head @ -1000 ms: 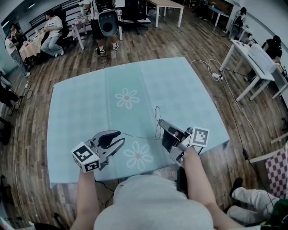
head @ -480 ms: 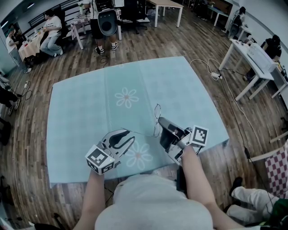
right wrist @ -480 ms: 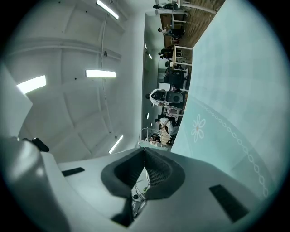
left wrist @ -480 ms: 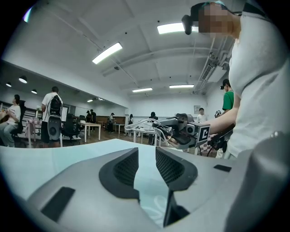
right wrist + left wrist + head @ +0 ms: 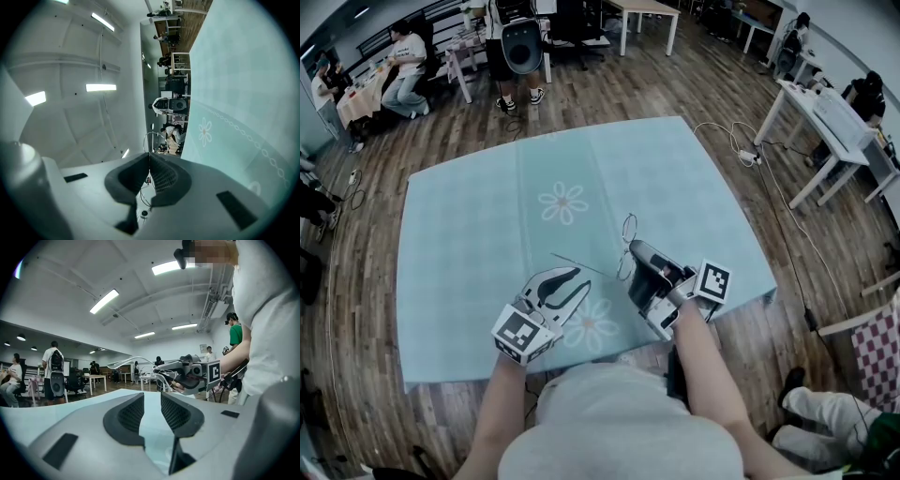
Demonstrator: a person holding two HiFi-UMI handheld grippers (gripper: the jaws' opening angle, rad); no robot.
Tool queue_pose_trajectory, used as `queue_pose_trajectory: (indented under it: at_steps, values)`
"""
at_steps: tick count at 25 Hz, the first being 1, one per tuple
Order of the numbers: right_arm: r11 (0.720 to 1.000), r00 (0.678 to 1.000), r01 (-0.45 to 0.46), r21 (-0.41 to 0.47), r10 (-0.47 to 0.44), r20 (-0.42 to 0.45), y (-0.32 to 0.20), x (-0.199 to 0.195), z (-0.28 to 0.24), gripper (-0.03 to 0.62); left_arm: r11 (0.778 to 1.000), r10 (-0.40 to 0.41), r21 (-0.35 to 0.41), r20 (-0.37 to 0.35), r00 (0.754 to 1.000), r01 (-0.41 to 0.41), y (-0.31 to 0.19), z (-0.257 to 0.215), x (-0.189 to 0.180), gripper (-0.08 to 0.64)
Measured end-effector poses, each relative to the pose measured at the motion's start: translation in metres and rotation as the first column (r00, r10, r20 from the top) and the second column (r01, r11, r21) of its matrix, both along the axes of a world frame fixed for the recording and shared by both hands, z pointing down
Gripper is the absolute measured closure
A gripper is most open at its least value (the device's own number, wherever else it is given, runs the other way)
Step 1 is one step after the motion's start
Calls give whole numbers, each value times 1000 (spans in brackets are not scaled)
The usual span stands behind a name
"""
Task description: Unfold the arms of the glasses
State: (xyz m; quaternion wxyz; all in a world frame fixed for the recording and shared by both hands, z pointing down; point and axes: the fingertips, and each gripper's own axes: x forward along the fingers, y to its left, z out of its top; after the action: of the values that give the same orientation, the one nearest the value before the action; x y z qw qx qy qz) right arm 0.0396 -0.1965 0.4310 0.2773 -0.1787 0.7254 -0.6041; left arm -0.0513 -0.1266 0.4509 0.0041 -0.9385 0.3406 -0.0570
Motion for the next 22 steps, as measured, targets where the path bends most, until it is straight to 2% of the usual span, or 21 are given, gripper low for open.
queue_pose_trajectory:
  at_steps: [8, 18, 22]
  values:
    - [997, 995, -37, -67, 43, 86, -2, 0, 2, 581, 996, 66, 54, 81, 995, -70, 6, -2, 30, 443]
    - [992, 988, -33, -118, 50, 147, -2, -4, 4, 581, 992, 91, 81, 93, 991, -99, 6, -7, 47, 445]
    - [992, 986, -22, -124, 42, 160, -2, -6, 2, 581, 994, 61, 83, 83, 995, -68, 0, -7, 46, 466]
